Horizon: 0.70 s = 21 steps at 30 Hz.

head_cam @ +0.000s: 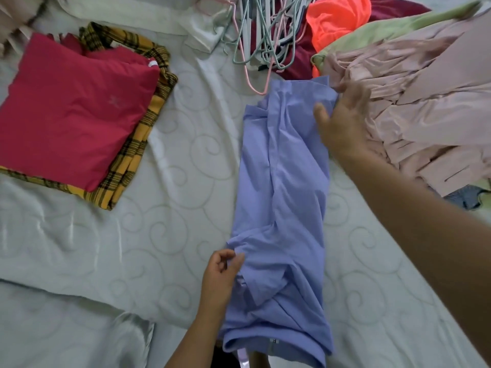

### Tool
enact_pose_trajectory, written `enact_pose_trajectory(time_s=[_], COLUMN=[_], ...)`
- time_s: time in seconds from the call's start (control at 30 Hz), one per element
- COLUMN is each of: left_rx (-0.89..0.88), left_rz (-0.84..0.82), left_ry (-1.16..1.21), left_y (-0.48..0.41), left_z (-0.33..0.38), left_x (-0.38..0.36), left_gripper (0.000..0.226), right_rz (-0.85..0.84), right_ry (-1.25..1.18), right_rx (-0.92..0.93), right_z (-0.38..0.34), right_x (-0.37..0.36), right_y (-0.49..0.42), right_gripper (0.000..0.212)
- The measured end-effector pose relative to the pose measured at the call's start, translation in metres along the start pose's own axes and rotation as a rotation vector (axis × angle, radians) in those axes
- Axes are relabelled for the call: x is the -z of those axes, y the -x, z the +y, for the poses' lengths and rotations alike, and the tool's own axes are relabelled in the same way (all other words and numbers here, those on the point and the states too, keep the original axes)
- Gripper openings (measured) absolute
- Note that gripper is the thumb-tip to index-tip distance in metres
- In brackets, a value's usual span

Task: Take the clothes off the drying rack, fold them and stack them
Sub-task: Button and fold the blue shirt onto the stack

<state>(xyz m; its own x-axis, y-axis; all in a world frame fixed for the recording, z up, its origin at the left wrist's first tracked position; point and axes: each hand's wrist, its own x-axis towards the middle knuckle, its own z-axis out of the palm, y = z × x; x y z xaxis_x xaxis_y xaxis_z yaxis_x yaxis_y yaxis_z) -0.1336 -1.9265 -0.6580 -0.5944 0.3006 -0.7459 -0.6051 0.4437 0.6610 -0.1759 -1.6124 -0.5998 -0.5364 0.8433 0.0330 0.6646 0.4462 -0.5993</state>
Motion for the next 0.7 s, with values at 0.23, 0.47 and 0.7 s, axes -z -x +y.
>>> enact_pose_trajectory(time_s=[0.23,0.47,0.7], left_rx=[0.007,0.032,-0.049], left_rz=[-0.028,0.001,0.041], left_ry=[-0.053,0.089,-0.193], left_y=[0.010,0.028,0.033], left_z=[-0.019,-0.018,-0.026], left_x=[-0.001,0.005,0.005], left_gripper=[0.016,0.049,0.047], right_rz=[-0.285,-0.255,-0.500], right_ry=[0.135,-0.118,-0.259], right_rx=[0.187,-0.304,-0.697], right_z=[0.060,0.084,0.101], right_x=[-0.024,0.004,0.031], right_y=[0.144,0.259,0.308], right_gripper=[0.040,0.043,0.017])
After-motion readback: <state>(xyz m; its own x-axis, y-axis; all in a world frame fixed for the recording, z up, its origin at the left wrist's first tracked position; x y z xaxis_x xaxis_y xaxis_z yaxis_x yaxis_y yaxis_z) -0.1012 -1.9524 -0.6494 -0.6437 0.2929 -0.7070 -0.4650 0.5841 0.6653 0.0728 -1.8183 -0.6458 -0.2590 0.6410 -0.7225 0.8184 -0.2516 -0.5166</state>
